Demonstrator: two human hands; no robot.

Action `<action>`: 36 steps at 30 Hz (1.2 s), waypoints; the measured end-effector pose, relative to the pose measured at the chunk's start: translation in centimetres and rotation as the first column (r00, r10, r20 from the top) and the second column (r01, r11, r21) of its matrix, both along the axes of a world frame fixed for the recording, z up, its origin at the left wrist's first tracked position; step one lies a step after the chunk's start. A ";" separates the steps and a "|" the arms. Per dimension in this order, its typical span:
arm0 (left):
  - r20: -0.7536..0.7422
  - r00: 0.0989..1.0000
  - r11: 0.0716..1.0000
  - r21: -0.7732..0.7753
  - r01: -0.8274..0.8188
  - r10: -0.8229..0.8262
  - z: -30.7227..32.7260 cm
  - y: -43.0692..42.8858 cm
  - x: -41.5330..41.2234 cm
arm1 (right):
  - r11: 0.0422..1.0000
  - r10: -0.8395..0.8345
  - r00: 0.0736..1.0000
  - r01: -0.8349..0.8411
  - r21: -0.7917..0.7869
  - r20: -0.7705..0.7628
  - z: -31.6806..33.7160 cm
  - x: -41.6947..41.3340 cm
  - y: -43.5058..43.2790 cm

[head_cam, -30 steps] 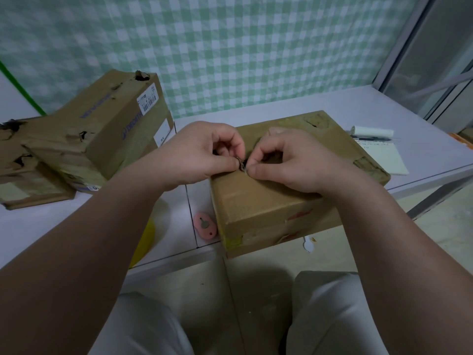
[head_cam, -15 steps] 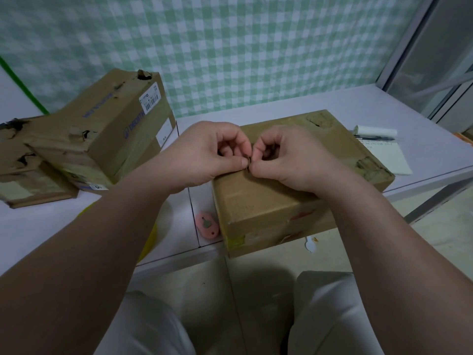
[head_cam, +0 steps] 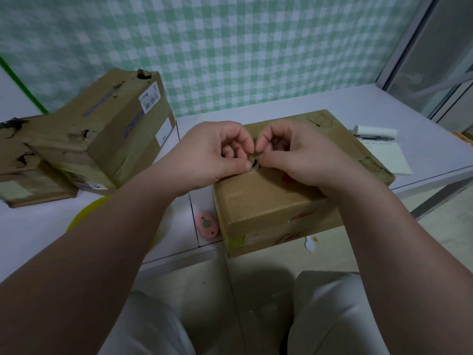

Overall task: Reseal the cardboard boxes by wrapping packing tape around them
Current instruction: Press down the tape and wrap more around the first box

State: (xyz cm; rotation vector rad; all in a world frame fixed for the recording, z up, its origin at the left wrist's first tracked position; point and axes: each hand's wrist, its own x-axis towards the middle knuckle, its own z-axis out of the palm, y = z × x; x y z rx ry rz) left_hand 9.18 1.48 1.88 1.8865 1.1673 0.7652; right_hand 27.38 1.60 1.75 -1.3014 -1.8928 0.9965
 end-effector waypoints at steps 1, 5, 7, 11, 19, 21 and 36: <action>-0.007 1.000 1.000 0.008 -0.006 0.006 -0.1 0.0 0.1 | 1.000 -0.010 0.999 0.010 -0.013 -0.043 0.0 0.2 0.0; -0.018 1.000 0.999 0.049 -0.024 0.025 -0.3 -0.3 0.3 | 1.000 0.016 0.998 -0.016 -0.010 -0.063 0.0 0.7 0.1; -0.041 0.999 0.995 0.095 -0.024 0.028 -0.4 -0.5 0.5 | 0.999 0.032 0.999 -0.032 -0.012 -0.033 0.0 0.6 0.0; -0.077 0.994 0.979 0.193 -0.067 0.083 -0.8 -0.8 0.9 | 1.000 0.022 1.000 -0.022 -0.006 -0.005 0.1 0.5 -0.1; 0.013 0.977 0.846 0.497 -0.192 0.215 -2.8 -1.8 0.1 | 1.000 0.010 0.999 -0.010 0.025 0.030 0.1 0.2 -0.1; -0.034 0.977 0.808 0.568 -0.155 0.211 -3.3 -2.1 -0.1 | 0.999 0.006 0.999 -0.007 0.031 0.045 0.1 0.2 -0.1; -0.191 0.965 0.799 0.601 -0.028 0.178 -2.7 -2.6 -0.1 | 0.998 0.028 0.998 -0.031 0.050 0.065 0.1 0.0 -0.3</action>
